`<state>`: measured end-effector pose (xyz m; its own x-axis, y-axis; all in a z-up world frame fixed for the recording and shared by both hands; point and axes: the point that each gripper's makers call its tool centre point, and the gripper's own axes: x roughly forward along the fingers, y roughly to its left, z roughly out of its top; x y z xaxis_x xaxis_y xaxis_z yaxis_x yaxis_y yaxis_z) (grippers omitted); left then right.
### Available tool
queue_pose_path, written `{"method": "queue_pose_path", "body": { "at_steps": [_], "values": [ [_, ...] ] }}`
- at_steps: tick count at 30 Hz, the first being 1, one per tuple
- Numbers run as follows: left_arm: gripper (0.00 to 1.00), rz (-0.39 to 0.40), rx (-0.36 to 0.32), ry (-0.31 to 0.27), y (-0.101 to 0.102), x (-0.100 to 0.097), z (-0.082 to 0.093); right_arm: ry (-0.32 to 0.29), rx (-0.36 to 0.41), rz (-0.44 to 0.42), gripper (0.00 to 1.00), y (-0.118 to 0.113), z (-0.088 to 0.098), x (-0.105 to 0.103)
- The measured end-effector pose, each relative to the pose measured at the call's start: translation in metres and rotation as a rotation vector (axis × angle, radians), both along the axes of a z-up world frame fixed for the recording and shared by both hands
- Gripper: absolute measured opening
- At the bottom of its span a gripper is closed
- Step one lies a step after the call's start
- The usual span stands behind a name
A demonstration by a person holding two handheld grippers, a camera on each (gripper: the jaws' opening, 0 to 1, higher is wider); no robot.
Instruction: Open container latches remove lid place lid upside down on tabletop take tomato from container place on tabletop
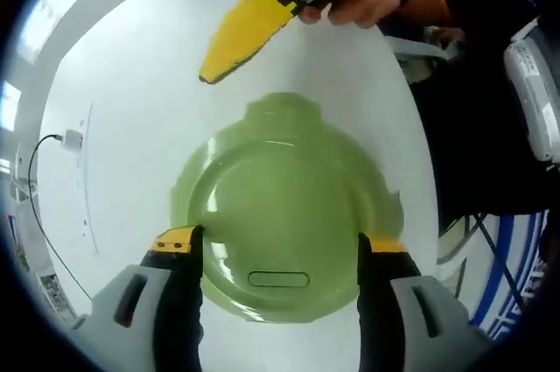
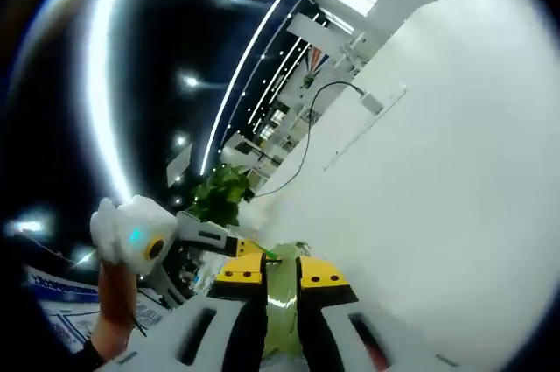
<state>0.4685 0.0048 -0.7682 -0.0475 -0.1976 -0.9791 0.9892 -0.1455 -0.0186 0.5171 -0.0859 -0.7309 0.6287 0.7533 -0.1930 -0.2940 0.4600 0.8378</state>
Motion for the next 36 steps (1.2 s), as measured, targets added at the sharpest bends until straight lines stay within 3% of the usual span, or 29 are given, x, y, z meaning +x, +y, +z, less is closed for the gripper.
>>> {"method": "queue_pose_path", "body": {
  "at_steps": [6,12,14,23,24,25,28,32,36],
  "values": [
    [0.70,-0.017,0.009,-0.002,0.000,-0.001,0.000,0.076,-0.012,0.139,0.10,0.023,-0.005,0.007],
    [0.66,-0.023,0.025,-0.021,-0.001,0.003,0.000,0.121,-0.063,0.163,0.16,0.025,-0.011,0.034],
    [0.64,-0.028,0.033,-0.030,-0.001,0.005,-0.001,0.117,-0.091,0.179,0.23,0.028,-0.014,0.042],
    [0.64,-0.032,0.064,-0.040,-0.002,0.006,-0.001,0.127,-0.162,0.257,0.28,0.043,-0.033,0.061],
    [0.64,-0.032,0.063,-0.040,-0.002,0.006,-0.001,0.141,-0.149,0.274,0.27,0.046,-0.034,0.062],
    [0.64,-0.031,0.062,-0.039,-0.002,0.006,-0.001,0.193,-0.120,0.296,0.23,0.049,-0.034,0.060],
    [0.64,-0.031,0.067,-0.041,-0.002,0.006,-0.002,0.232,-0.109,0.335,0.15,0.056,-0.039,0.061],
    [0.64,-0.032,0.076,-0.042,-0.002,0.007,-0.002,0.331,-0.020,0.358,0.11,0.060,-0.042,0.062],
    [0.64,-0.032,0.086,-0.044,-0.002,0.006,-0.002,0.366,0.015,0.387,0.10,0.060,-0.050,0.059]
  ]
}}
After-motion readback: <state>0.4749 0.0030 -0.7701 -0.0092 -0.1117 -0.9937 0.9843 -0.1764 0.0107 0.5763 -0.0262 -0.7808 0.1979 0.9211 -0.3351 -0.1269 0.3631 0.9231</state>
